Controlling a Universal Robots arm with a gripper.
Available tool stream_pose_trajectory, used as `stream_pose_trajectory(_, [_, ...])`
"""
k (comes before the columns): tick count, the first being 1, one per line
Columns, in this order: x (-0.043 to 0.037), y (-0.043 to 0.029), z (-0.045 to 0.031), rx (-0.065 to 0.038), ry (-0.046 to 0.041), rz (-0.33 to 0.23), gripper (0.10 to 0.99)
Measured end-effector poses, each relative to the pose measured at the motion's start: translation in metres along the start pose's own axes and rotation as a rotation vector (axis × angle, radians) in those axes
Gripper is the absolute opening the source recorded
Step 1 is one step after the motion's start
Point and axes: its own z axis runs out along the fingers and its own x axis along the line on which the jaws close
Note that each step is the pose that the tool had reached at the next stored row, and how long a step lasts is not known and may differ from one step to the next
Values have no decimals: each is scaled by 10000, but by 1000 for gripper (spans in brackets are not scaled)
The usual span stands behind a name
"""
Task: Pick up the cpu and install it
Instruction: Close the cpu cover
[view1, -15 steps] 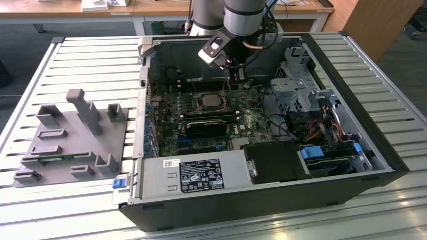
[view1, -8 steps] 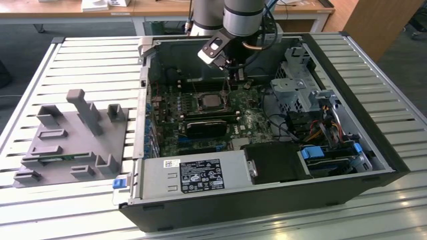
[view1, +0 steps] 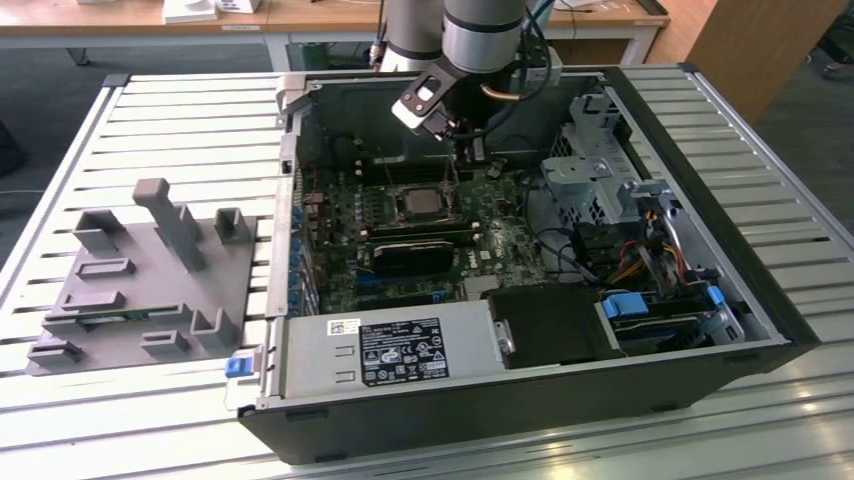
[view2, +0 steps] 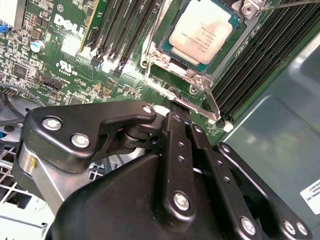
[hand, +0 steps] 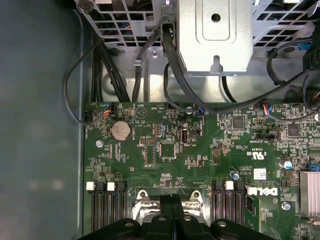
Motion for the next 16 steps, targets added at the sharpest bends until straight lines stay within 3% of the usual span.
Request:
stream_pose_trajectory(8, [-1, -74, 4, 0, -1, -1, 106])
stream_pose_trajectory(16, [-4, -214, 24, 0, -1, 0, 106])
